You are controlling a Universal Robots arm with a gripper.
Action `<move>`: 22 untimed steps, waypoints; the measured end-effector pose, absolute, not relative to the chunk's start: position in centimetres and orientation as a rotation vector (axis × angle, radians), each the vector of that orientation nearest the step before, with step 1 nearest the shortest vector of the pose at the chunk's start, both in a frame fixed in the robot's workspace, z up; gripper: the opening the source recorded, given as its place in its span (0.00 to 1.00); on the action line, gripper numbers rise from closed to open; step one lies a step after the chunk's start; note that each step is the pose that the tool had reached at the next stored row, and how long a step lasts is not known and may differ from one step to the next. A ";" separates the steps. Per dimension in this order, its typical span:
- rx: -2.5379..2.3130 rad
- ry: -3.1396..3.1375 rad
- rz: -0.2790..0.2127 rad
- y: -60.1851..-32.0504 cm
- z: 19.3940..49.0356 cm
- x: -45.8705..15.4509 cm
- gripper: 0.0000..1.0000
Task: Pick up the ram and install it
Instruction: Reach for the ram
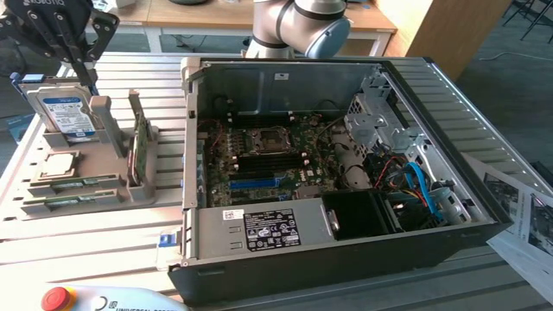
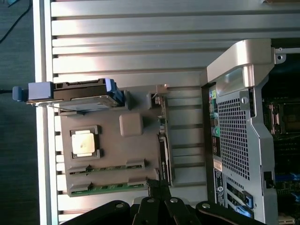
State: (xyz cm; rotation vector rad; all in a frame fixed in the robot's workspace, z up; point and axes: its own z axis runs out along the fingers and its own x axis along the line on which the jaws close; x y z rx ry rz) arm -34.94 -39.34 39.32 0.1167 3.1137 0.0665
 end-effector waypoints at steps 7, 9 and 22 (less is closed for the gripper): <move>0.117 3.114 0.067 -39.3 39.3 -36.4 0.10; 0.116 3.114 0.066 -39.3 39.3 -36.8 0.10; 0.117 3.114 0.067 -39.3 39.3 -39.6 0.10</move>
